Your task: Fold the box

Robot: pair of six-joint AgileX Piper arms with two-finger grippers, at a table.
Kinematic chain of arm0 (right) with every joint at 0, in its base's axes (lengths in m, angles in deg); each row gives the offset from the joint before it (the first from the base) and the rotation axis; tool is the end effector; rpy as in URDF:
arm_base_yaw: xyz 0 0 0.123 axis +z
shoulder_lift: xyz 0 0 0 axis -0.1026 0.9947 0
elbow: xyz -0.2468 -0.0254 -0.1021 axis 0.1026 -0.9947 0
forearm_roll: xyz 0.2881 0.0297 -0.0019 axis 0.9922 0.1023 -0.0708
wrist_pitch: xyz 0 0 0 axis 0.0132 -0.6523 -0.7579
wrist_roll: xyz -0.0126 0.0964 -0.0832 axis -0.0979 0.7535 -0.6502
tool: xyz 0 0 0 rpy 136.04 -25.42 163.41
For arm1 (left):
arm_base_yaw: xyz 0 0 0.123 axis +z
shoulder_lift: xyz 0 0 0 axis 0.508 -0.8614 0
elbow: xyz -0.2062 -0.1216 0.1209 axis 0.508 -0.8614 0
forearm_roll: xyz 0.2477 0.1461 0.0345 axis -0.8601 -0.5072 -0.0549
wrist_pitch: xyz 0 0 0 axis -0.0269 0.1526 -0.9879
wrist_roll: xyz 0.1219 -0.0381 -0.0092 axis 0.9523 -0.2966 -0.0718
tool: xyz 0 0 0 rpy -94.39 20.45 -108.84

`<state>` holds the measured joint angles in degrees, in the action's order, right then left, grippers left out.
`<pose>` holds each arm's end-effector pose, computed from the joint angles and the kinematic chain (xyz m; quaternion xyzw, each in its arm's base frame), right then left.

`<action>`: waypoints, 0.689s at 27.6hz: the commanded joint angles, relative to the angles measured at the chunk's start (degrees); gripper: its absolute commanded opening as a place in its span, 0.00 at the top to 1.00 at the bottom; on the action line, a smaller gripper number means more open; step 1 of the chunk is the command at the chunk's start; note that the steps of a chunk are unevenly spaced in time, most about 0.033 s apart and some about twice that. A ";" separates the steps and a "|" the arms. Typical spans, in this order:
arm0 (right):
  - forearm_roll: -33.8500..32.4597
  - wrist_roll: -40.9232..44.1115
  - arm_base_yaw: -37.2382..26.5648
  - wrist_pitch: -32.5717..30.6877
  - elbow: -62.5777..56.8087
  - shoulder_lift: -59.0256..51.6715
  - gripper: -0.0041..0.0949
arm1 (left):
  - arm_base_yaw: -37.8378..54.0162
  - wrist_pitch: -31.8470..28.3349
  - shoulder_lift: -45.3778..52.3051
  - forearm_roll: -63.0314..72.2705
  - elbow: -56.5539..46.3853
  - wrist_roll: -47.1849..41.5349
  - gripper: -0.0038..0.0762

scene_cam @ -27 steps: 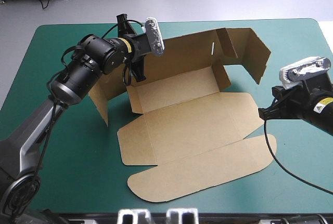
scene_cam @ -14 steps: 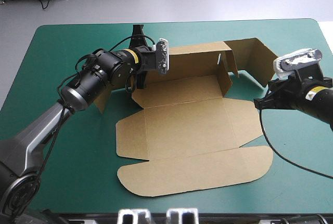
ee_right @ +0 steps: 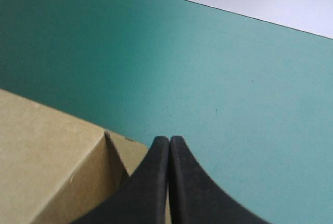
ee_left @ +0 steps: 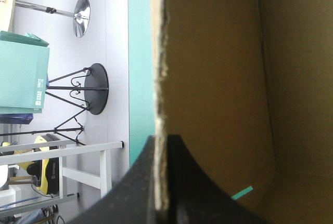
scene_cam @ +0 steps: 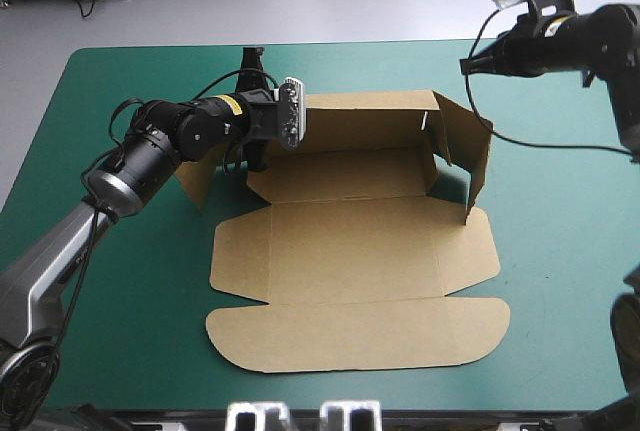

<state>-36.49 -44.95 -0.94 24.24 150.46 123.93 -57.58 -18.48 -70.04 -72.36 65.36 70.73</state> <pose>0.4042 0.0610 0.4309 -0.1510 0.8944 0.0782 0.4138 0.3788 -0.2050 0.3342 0.6899 0.5303 0.1687 0.4629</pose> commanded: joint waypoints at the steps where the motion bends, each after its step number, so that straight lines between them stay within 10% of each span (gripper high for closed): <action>1: 6.63 0.13 -3.82 -6.12 13.98 8.05 0.98 | -0.15 -5.69 2.62 1.29 0.02 0.51 0.96; 19: 7.27 1.09 -5.08 -7.22 20.09 24.91 0.98 | -0.15 -17.44 -1.00 1.06 -3.55 2.63 0.96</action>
<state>-30.30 -42.66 -5.71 16.87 170.26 151.89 -57.58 -32.60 -72.91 -71.99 60.36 73.45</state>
